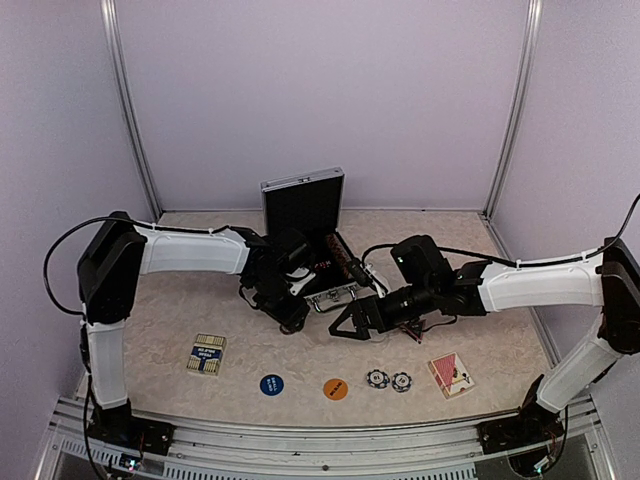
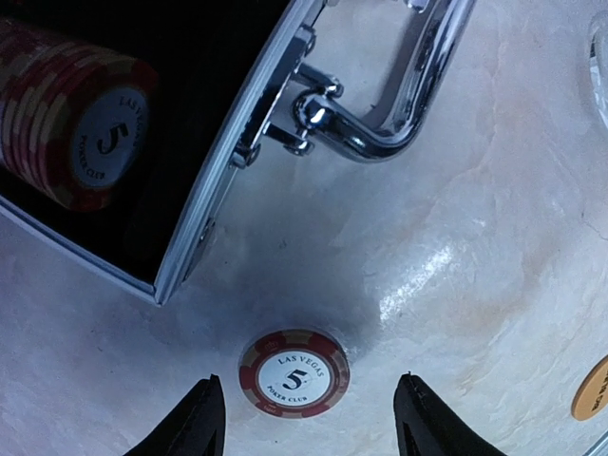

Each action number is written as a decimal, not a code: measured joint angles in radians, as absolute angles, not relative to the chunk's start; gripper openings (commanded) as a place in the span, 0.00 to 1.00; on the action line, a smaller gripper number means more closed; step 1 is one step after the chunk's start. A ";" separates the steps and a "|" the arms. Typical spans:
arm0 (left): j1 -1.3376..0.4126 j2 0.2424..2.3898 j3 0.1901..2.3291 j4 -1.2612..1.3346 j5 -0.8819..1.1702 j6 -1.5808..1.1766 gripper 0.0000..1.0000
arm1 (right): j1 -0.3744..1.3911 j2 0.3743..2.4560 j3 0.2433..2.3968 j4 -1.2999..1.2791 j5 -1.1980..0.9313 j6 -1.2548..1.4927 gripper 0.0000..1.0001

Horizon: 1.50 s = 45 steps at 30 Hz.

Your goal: Pack up texas hold em set

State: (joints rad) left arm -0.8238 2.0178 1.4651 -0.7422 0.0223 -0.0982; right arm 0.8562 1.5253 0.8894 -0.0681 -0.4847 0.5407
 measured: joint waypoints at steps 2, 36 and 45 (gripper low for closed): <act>-0.821 2.037 1.470 -0.744 0.023 -0.096 0.61 | 0.856 1.525 0.889 -0.068 -0.483 0.541 0.99; -0.826 2.077 1.477 -0.752 -0.012 -0.094 0.39 | 0.856 1.525 0.889 -0.068 -0.479 0.540 1.00; -0.832 2.077 1.480 -0.755 -0.024 -0.096 0.38 | 0.856 1.529 0.889 -0.068 -0.479 0.541 1.00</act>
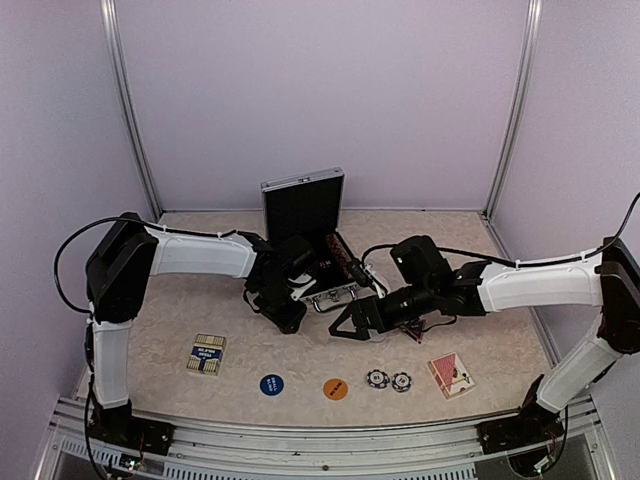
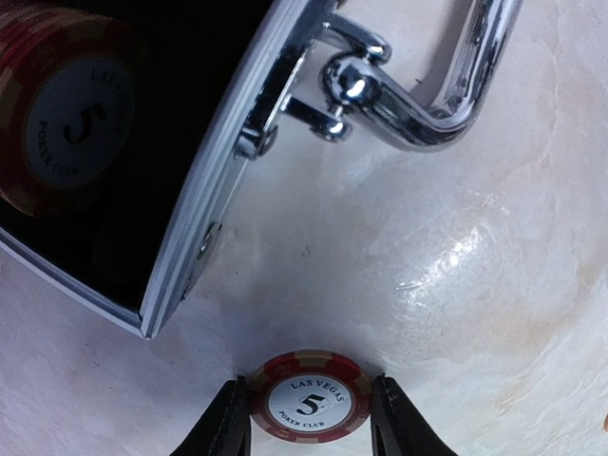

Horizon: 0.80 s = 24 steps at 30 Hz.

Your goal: Pack up texas hold em set

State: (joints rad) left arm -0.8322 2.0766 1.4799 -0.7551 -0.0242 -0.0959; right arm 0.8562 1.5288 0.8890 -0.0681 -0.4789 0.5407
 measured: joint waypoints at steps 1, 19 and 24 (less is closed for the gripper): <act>-0.833 2.077 1.480 -0.756 -0.026 -0.096 0.38 | 0.856 1.530 0.889 -0.068 -0.479 0.541 1.00; -0.867 2.052 1.512 -0.769 -0.059 -0.107 0.43 | 0.856 1.576 0.889 -0.035 -0.495 0.557 1.00; -0.870 2.033 1.511 -0.776 -0.068 -0.113 0.53 | 0.856 1.580 0.906 -0.036 -0.494 0.559 1.00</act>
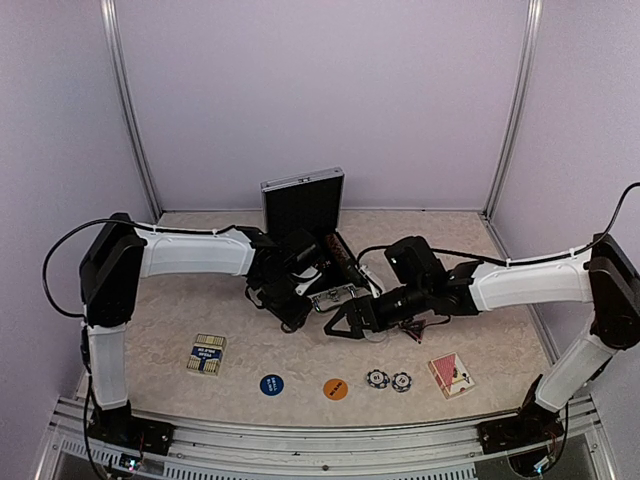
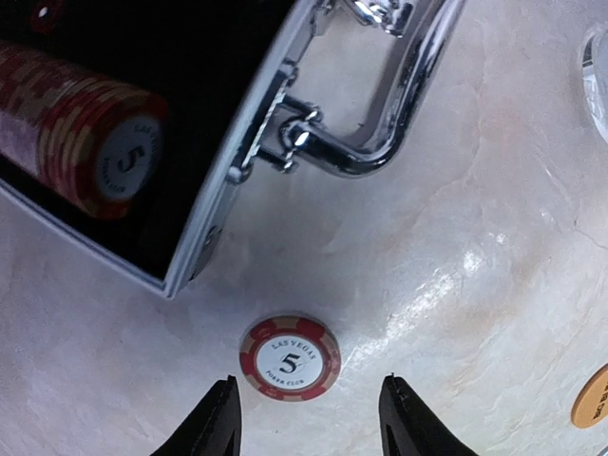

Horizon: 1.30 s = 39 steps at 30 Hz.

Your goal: Pack up texas hold em set

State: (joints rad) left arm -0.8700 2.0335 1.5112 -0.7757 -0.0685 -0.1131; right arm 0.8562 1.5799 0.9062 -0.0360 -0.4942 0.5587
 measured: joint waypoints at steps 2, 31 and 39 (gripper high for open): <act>-0.861 2.014 1.498 -0.772 -0.069 -0.121 0.58 | 0.857 1.587 0.929 -0.049 -0.488 0.551 1.00; -0.486 1.527 1.116 -0.572 -0.053 -0.324 0.64 | 1.041 2.195 1.728 -0.440 -0.131 0.293 0.98; -0.486 1.370 1.070 -0.561 -0.053 -0.360 0.64 | 1.045 2.362 1.886 -0.553 0.003 0.275 0.88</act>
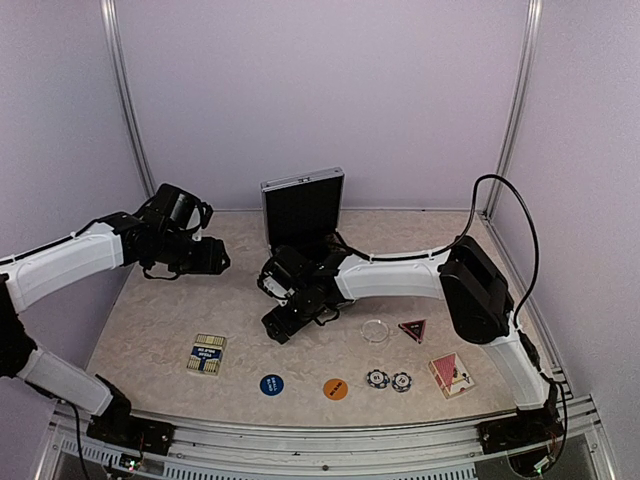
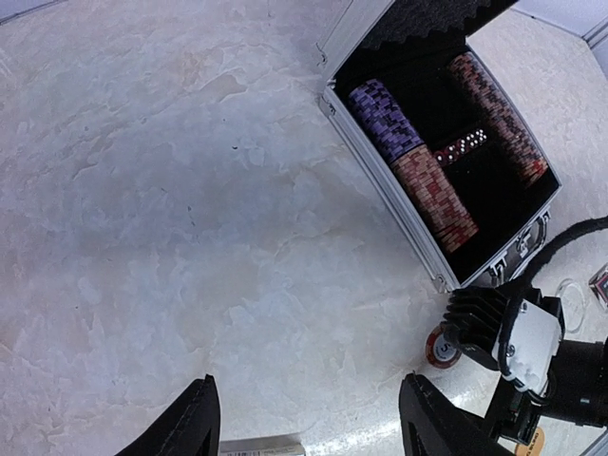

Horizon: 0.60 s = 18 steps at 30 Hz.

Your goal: Pack up texas hold em set

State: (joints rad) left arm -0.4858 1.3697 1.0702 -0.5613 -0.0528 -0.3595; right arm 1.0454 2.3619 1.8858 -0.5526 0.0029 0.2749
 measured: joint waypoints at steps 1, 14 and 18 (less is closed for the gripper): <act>-0.486 1.356 1.066 -0.562 -0.053 -0.361 0.64 | 1.047 2.363 1.889 -0.556 0.019 0.273 0.88; -0.486 1.289 1.044 -0.550 -0.050 -0.382 0.69 | 1.052 2.373 1.900 -0.586 0.099 0.258 0.60; -0.486 1.290 1.020 -0.538 -0.038 -0.396 0.70 | 1.057 2.374 1.901 -0.588 0.102 0.252 0.49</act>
